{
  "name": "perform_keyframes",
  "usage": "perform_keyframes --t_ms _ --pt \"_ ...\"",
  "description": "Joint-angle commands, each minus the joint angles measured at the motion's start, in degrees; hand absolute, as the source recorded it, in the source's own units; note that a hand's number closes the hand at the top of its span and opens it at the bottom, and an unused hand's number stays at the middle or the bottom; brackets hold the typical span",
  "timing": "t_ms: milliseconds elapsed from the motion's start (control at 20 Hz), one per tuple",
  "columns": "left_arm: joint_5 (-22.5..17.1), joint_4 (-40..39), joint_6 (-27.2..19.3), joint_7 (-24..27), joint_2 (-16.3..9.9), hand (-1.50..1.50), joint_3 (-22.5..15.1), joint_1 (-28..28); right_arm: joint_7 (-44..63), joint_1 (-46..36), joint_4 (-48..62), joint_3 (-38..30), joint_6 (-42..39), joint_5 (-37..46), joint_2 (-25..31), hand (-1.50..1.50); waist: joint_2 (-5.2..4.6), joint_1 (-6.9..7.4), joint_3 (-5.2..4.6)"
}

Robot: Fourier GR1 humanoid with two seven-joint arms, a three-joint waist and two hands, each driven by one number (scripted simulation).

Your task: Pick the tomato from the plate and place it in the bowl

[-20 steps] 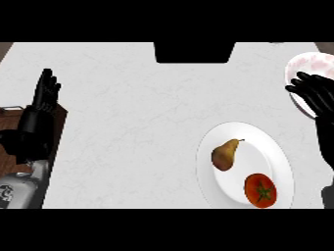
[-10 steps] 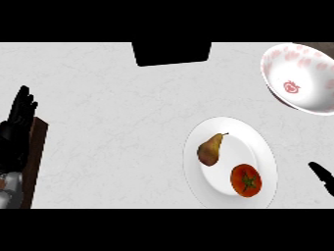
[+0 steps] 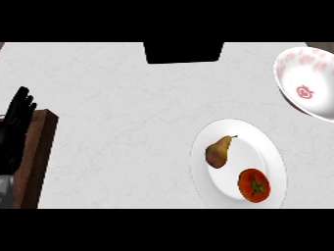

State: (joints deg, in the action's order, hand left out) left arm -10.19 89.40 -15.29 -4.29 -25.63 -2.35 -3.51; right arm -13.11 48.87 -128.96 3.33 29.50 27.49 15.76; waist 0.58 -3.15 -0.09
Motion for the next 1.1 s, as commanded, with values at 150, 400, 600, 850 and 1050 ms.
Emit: perform_keyframes --t_ms 150,400,600,850,1050 --pt "-0.63 3.36 2.40 -5.35 -1.36 0.00 0.81 -1.89 11.55 9.01 -17.20 0.54 -4.89 8.66 0.35 -1.50 -0.62 2.88 -0.02" --pt "1.39 0.43 1.89 -1.28 1.77 0.00 -1.06 -2.14 20.69 7.68 -17.93 -1.95 -11.52 11.08 6.95 -1.50 -1.06 3.62 -0.17" --pt "2.12 -0.82 1.66 -2.25 1.68 0.00 -0.82 -5.15 28.73 4.77 -15.07 -2.77 -17.00 12.50 12.32 -1.50 -1.25 3.80 -0.17" --pt "1.23 -3.39 3.79 -1.85 0.57 0.00 0.76 -7.78 41.30 -4.23 -13.96 -0.25 -26.40 10.78 19.02 -1.50 -1.44 4.47 -0.18" --pt "1.82 -2.30 3.84 -3.30 1.61 0.00 -0.04 -8.07 50.43 -19.40 -7.40 3.30 -33.97 6.54 21.35 -1.50 -1.13 4.78 -0.01"
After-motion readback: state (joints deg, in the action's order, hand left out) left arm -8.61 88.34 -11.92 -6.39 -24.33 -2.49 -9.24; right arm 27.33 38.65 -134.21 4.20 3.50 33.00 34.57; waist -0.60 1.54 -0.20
